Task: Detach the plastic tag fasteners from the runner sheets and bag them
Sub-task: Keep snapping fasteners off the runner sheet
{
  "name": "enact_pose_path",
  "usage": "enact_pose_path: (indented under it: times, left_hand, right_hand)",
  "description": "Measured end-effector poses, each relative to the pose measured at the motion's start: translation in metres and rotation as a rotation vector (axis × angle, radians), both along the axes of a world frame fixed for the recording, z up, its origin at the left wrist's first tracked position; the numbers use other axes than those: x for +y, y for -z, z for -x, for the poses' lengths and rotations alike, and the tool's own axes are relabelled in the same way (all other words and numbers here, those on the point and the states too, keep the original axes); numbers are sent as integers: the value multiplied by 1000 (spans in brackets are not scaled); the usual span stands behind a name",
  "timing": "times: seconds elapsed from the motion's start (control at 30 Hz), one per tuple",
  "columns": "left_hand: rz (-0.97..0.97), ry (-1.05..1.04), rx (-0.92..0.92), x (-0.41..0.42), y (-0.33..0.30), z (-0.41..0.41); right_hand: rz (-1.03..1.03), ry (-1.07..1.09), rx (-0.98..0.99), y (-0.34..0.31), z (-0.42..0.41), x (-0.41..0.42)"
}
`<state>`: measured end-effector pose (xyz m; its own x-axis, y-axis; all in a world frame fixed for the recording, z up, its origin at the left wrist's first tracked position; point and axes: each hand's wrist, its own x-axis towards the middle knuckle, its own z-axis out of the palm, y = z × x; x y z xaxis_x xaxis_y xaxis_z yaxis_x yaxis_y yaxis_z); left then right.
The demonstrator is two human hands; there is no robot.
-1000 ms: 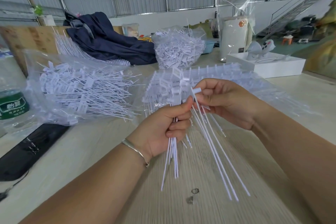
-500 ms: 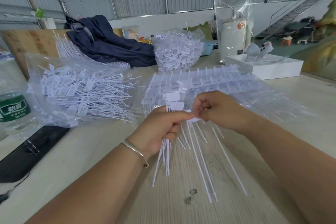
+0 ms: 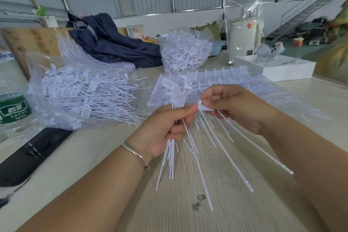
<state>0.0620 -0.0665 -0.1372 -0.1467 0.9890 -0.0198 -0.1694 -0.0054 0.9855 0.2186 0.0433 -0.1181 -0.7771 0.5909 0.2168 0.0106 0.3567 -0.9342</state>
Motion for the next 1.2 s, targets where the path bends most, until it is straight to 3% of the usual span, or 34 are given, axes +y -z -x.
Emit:
enact_pose_path:
  times: [0.2,0.4,0.67,0.8,0.9,1.07,1.2]
  left_hand:
    - [11,37,229,-2,-3,1]
    - [170,383,363,-12,-10,-1]
    - [360,623,357,-15,-12,0]
    - [219,350,260,-11,-8,4]
    - [122,205,205,-5,-2,4]
    - [149,-42,126,0,5,7]
    - [146,-86,78,0,7,6]
  right_hand:
    - [13,-82,-103,-5,-8,3]
    - [177,-404,-265,-8,-16,2]
    - [110,-569,-377,-13,-24,5]
    - [203,-320,-186,-7,-23,15]
    - [209,-148,-154,-2,-15,18]
    - [240,-75,-144,3,-6,14]
    - [231,-83,-157,6,-3,13]
